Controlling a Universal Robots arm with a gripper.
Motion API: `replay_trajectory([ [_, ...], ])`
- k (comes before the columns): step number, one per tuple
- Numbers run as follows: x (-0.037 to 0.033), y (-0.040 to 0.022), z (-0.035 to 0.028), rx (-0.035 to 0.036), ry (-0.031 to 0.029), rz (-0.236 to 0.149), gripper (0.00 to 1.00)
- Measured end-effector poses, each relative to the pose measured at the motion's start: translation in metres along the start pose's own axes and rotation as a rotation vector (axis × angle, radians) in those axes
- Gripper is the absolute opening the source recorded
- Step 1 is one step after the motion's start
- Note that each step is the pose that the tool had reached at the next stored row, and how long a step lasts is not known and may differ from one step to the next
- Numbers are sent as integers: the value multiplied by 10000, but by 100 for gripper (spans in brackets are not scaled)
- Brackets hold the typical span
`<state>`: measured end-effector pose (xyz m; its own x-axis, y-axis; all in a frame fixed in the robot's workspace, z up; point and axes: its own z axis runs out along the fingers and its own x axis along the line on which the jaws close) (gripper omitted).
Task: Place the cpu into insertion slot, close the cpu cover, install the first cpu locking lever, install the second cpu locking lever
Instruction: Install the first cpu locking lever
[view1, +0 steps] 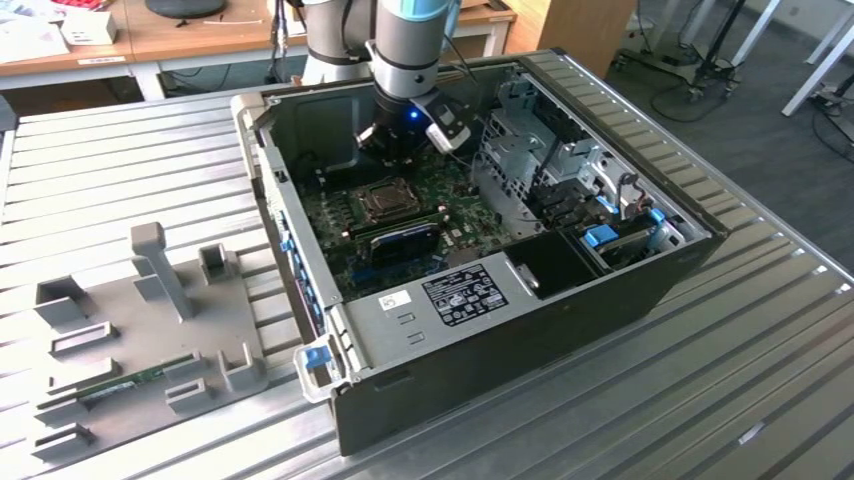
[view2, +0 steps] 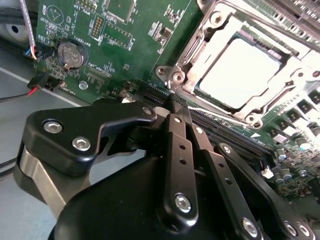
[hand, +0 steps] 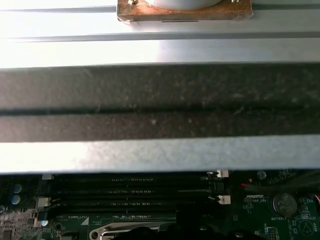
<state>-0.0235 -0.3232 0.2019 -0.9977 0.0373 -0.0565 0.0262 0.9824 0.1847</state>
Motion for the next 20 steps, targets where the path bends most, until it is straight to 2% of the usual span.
replay_trajectory([
  [3,1,-1,4,26,1,-2,10],
  [12,2,-6,33,32,1,-1,10],
  [20,3,-12,63,150,-5,-10,10],
])
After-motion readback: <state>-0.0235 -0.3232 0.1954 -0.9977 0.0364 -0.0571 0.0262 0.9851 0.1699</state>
